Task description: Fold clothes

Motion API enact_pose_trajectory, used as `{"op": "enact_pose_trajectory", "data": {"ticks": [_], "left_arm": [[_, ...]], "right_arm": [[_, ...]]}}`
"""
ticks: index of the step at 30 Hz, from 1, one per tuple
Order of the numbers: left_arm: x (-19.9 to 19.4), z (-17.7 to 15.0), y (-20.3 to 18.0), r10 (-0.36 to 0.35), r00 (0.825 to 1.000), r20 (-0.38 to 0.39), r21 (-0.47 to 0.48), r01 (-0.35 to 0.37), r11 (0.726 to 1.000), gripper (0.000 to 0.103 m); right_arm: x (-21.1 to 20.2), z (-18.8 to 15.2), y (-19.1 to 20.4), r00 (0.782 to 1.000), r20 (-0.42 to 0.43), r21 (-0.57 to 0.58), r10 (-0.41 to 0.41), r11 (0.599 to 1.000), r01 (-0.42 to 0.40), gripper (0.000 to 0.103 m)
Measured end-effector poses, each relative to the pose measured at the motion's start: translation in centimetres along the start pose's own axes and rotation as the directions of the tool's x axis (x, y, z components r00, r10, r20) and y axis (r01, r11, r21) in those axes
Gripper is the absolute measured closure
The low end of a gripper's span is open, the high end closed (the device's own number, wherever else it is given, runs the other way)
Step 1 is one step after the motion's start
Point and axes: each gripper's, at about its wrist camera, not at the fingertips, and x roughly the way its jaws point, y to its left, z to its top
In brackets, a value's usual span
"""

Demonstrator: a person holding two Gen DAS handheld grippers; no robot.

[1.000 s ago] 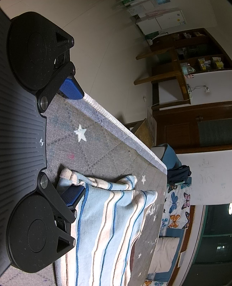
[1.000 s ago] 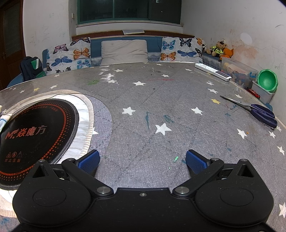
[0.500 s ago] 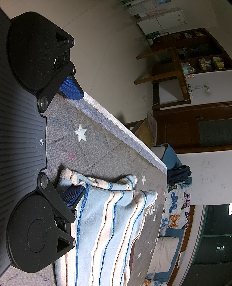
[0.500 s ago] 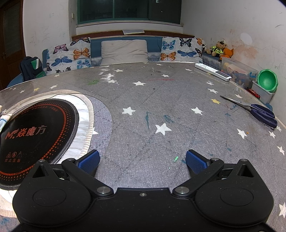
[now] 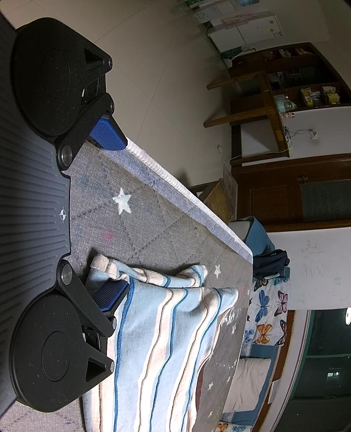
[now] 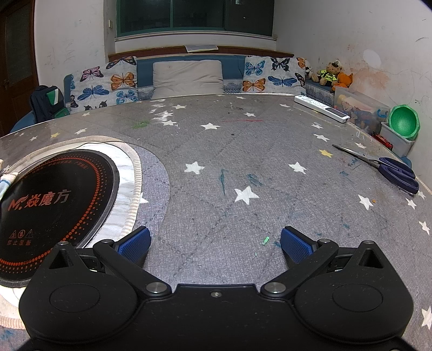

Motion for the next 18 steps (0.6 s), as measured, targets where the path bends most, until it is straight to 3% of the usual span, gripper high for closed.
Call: {"op": "enact_pose_trajectory", "data": {"ticks": [18], "left_arm": [[0.05,0.07,-0.02,-0.003,1.000,-0.002,-0.003,0.003,1.000,0.000]], "right_arm": [[0.00,0.00,0.00,1.000,0.000,0.000,0.000,1.000,0.000,0.000]]}}
